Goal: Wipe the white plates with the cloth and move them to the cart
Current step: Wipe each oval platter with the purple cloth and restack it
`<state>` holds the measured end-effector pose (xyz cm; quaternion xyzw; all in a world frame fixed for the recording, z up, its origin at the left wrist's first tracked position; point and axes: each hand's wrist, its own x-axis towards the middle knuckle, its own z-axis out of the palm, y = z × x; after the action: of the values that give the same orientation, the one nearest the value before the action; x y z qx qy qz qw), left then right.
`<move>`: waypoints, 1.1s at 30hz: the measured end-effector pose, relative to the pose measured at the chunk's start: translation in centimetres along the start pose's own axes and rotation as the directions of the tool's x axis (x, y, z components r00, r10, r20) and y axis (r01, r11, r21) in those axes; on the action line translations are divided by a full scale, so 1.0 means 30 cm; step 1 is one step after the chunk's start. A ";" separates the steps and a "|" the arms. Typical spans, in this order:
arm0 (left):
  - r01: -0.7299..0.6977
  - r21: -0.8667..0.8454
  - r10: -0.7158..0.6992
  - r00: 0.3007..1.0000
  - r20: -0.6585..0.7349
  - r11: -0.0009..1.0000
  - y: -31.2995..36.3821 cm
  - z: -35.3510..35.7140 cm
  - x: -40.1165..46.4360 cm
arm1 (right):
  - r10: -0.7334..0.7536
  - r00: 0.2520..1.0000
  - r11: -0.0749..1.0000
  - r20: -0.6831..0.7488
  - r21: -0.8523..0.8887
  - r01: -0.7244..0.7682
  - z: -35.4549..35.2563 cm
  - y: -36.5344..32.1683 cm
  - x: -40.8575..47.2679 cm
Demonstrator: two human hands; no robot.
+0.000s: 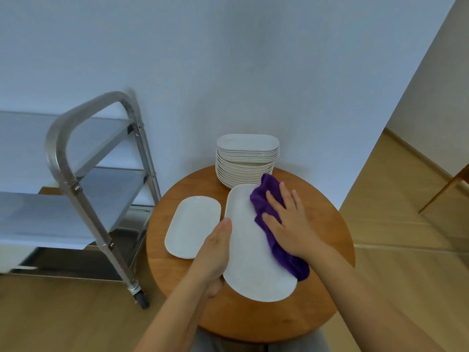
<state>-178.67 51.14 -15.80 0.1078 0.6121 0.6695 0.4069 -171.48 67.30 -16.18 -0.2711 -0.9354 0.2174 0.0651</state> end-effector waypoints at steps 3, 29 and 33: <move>-0.013 0.013 0.014 1.000 -0.019 1.000 0.002 -0.002 -0.004 | 0.066 0.994 0.989 -0.089 -0.128 -0.078 0.011 -0.046 0.047; 0.076 -0.117 -0.103 0.964 -0.245 0.990 0.031 -0.027 0.056 | -0.454 0.876 0.851 0.164 -0.214 0.480 0.105 -0.162 -0.205; 0.036 -0.146 -0.062 0.982 -0.180 0.989 0.044 -0.051 0.073 | -0.629 0.760 0.766 -0.162 -0.300 0.569 0.121 -0.121 -0.254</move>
<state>-181.60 51.61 -15.74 0.0010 0.6001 0.7083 0.3717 -167.64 59.12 -17.86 0.0133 -0.9751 0.0376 0.2183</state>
